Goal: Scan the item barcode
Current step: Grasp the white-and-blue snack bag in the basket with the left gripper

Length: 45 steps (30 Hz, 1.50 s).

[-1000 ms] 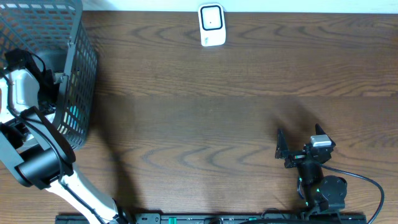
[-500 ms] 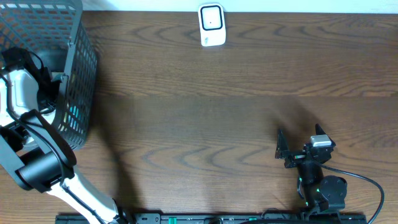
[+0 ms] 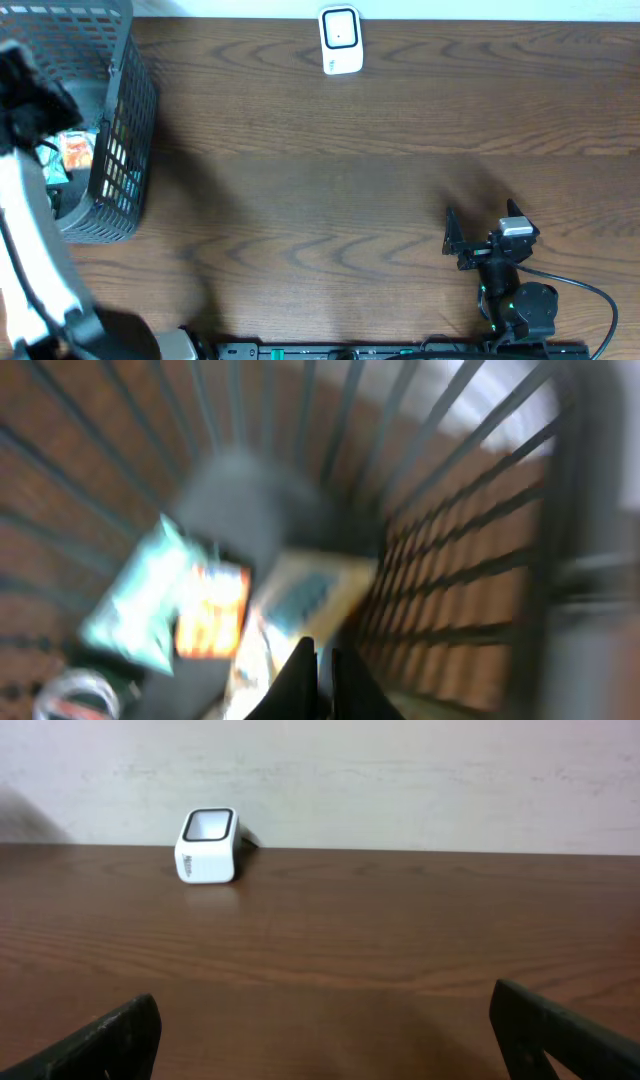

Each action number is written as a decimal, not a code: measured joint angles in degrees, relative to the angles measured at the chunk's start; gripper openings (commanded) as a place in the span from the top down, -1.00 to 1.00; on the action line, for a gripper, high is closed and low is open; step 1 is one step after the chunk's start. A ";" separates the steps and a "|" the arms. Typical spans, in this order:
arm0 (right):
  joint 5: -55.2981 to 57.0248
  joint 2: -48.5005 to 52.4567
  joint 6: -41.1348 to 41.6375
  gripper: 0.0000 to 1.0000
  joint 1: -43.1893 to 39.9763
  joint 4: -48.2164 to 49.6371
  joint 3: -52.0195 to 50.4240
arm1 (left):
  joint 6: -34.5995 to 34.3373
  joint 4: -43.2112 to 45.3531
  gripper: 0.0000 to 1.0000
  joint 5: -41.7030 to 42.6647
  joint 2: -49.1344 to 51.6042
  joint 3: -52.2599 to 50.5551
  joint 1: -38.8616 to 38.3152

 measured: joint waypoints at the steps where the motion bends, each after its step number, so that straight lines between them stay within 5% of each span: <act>1: 0.00 0.00 0.00 -0.98 0.00 0.00 0.00 | -0.44 1.27 0.85 0.37 -2.03 0.07 0.00; 8: 0.00 0.00 0.00 -0.98 0.00 0.00 0.00 | -5.49 5.40 0.85 1.16 -8.46 0.11 0.00; 14: 0.00 0.00 0.00 -0.99 0.00 0.00 0.00 | -6.93 0.96 -0.27 0.13 -7.41 0.11 0.00; 21: 0.00 0.00 0.00 -0.99 0.00 -0.02 0.00 | -4.74 -3.13 -0.68 -2.64 0.15 0.11 0.52; 45: 0.00 0.00 0.00 -0.98 0.00 0.00 0.00 | 12.87 -9.97 -0.69 3.96 25.09 0.11 1.81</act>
